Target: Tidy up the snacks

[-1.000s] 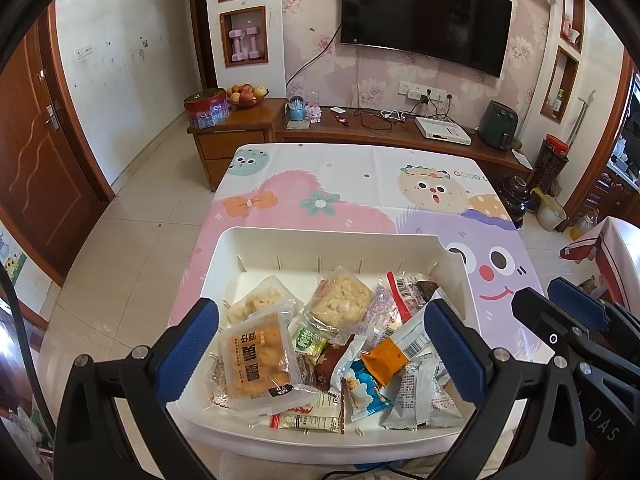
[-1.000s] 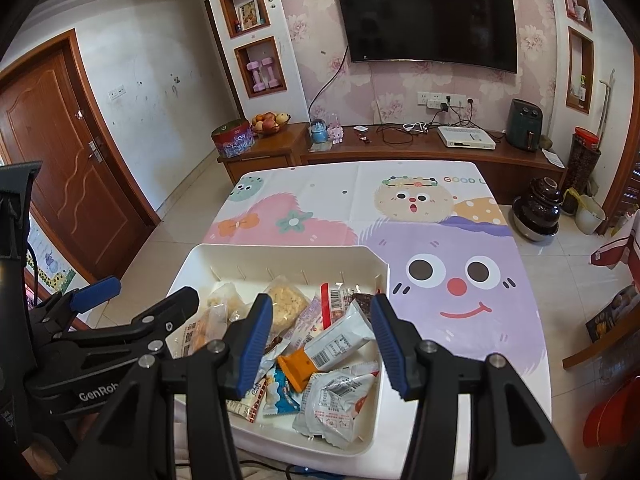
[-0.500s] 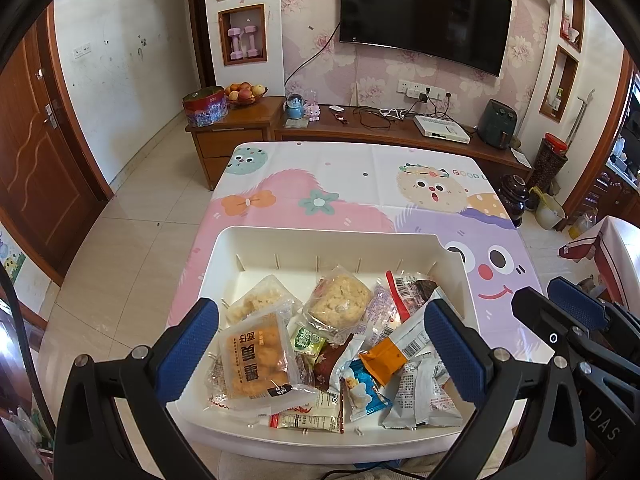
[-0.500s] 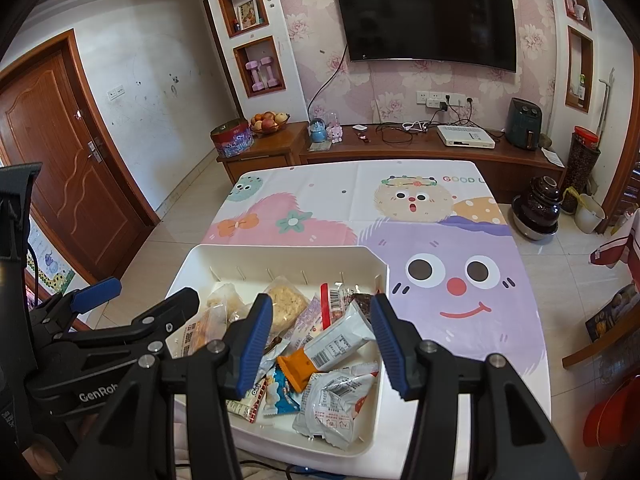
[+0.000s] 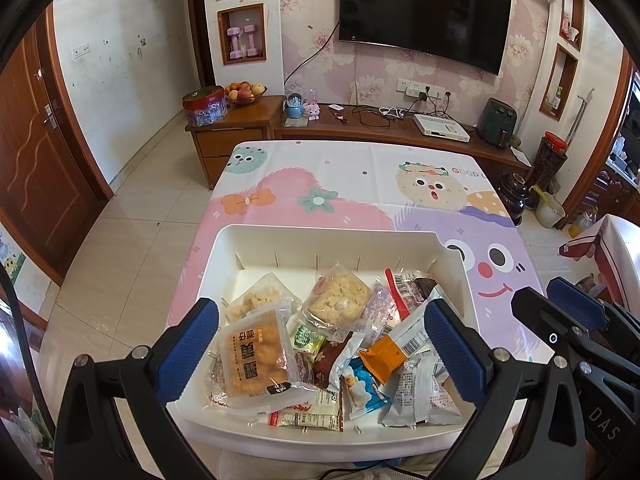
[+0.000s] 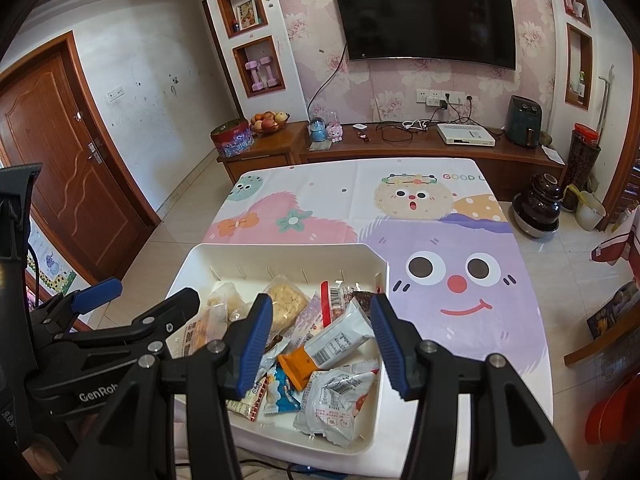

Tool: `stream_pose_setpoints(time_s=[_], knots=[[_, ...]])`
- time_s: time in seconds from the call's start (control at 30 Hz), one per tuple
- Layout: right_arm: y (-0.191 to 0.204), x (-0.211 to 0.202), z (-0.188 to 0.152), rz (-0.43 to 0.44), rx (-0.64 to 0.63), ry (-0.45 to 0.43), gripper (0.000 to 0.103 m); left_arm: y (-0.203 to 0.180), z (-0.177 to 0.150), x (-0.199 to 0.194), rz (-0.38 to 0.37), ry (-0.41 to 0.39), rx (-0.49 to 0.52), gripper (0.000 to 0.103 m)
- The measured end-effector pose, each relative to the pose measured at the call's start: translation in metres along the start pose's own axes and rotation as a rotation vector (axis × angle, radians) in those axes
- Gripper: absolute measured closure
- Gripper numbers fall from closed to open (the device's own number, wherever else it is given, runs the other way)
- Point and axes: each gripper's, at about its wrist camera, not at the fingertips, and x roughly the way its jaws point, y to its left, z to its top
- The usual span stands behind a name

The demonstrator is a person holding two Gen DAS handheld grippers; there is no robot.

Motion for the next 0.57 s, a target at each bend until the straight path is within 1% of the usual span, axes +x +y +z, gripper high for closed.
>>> stream_pose_setpoints(time_s=[0.57], knots=[[0.0009,0.0017,-0.0031,0.002,0.005,-0.003,0.052,-0.0023,-0.0031,0.0005,-0.005,0.001,0.007,0.001]])
